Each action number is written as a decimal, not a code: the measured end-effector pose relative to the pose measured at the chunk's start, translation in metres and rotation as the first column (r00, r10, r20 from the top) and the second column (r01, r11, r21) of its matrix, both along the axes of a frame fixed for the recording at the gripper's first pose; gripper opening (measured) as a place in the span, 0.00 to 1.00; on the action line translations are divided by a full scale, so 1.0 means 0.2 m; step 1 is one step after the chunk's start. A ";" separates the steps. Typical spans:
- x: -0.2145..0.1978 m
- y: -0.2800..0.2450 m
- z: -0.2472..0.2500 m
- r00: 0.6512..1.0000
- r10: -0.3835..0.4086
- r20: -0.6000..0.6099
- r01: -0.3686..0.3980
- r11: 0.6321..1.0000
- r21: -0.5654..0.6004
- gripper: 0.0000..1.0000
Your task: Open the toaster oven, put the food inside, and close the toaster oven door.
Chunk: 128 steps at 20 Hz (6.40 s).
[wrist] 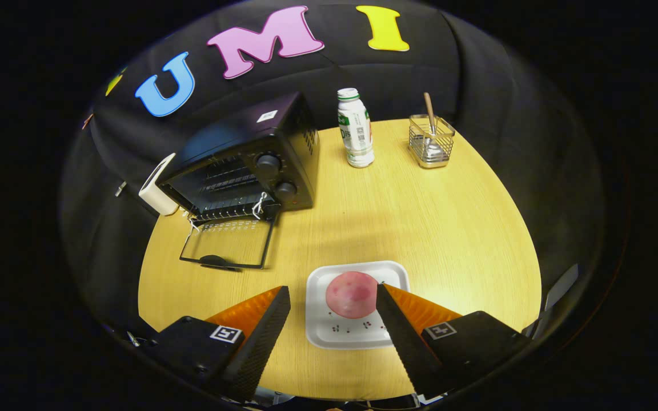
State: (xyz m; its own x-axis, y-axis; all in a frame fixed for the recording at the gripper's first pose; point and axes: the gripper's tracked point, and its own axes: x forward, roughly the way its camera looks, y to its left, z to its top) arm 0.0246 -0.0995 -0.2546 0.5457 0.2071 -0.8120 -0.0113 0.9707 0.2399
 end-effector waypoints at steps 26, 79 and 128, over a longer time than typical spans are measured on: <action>-0.13 -0.44 -0.59 0.946 0.107 -0.306 -0.156 0.978 -0.141 0.79; -0.53 0.40 0.05 0.877 -0.361 -0.318 0.479 0.720 0.503 0.05; 0.81 1.25 -0.19 0.716 -0.641 -0.279 0.644 0.450 0.619 0.13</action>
State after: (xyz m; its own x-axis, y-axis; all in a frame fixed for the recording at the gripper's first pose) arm 0.1875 0.1507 -0.2929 0.7438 0.2488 -0.6203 0.5518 0.2950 0.7800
